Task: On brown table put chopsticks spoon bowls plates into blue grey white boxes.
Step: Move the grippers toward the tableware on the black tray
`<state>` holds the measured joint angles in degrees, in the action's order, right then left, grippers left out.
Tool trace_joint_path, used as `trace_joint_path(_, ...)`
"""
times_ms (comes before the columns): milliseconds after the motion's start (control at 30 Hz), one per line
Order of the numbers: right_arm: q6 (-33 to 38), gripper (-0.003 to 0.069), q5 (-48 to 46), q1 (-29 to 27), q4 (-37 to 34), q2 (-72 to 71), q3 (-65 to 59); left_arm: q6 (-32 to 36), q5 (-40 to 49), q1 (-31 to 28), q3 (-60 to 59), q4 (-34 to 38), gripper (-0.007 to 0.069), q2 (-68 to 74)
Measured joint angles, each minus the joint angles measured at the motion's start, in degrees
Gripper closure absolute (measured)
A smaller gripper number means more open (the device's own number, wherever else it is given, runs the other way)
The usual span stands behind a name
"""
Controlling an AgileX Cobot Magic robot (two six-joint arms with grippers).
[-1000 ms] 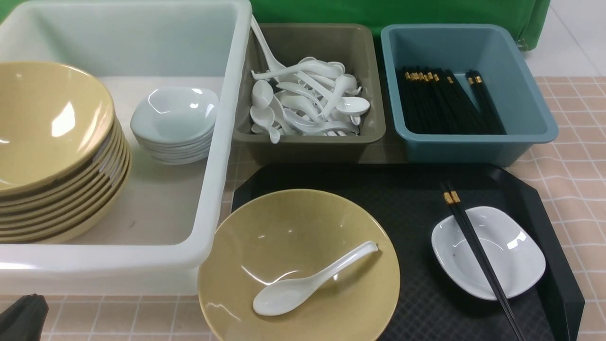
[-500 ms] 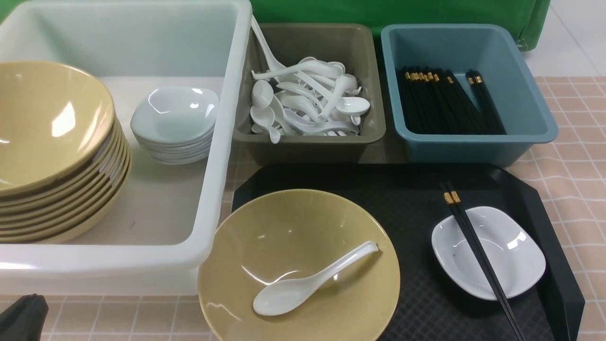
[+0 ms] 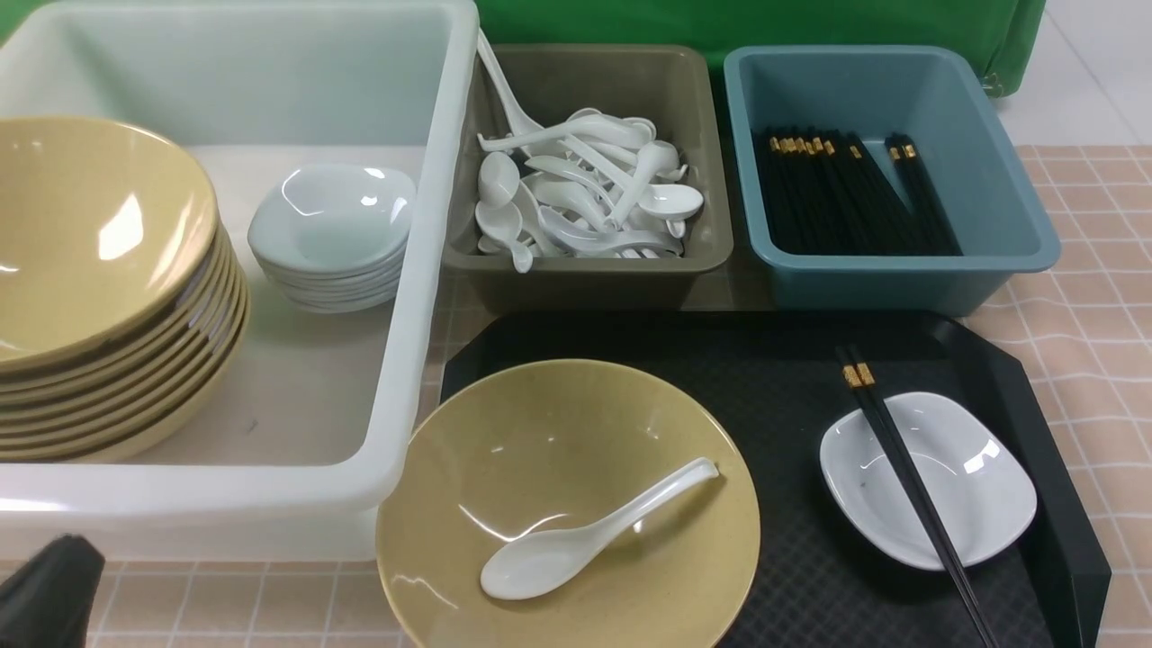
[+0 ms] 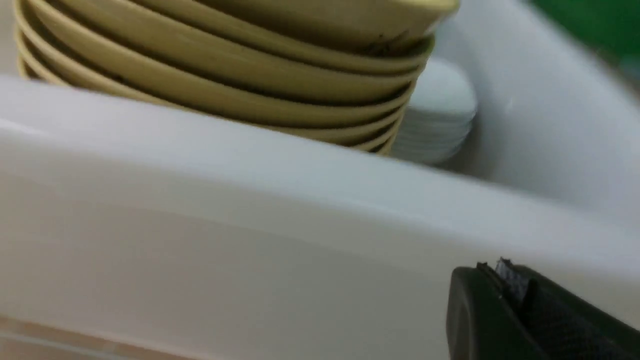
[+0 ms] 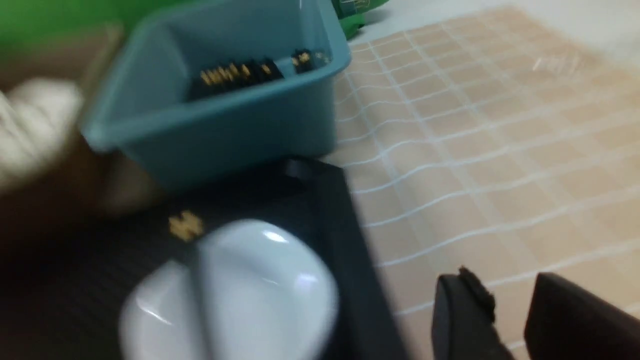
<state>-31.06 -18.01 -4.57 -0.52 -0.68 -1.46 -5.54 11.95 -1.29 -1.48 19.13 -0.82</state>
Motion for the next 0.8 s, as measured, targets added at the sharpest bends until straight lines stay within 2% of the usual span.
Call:
trace_joint_path(33, -10.2, 0.0423, 0.2, 0.0, -6.8, 0.0, 0.0, -6.4, -3.8, 0.0, 0.0, 10.0, 0.0621, 0.0)
trace_joint_path(67, -12.6, 0.0423, 0.2, 0.0, -7.4, 0.0, 0.0, -7.1, -3.8, 0.0, 0.0, 11.3, 0.0621, 0.0)
trace_joint_path(133, -22.3, 0.0423, 0.1, 0.0, -11.4, 0.0, 0.0, -13.5, -8.1, 0.0, 0.0, 25.3, 0.0621, 0.0)
trace_joint_path(233, -24.6, 0.0423, 0.0, 0.0, -12.5, 0.0, 0.0, -15.5, -10.2, 0.0, 0.0, 35.0, 0.0621, 0.0)
trace_joint_path(500, -15.4, 0.0423, -0.2, 0.0, -12.1, 0.0, -0.1, -15.5, -10.0, 0.0, 0.0, 41.3, 0.0621, 0.0)
trace_joint_path(567, -6.5, 0.0423, -3.1, 0.2, -12.6, 0.0, 1.5, -12.9, -8.4, 0.0, 0.6, 42.0, 0.0621, 0.0)
trace_joint_path(633, 0.8, 0.0423, -6.5, 0.6, -12.7, 0.1, 5.3, -8.2, -5.6, 0.0, 2.9, 39.6, 0.0621, 0.0)
trace_joint_path(700, 8.7, 0.0437, -9.9, 1.3, -12.8, 2.2, 11.5, 0.1, -0.7, 0.0, 8.8, 33.7, 0.0621, 0.4)
trace_joint_path(733, 11.3, 0.0455, -11.0, 1.5, -12.8, 4.0, 14.2, 2.8, 0.9, 0.0, 10.7, 31.8, 0.0621, 1.3)
trace_joint_path(800, 20.8, 0.0508, -15.4, 2.2, -12.8, 10.5, 21.5, 7.2, 7.4, 0.0, 17.4, 25.7, 0.0621, 5.9)
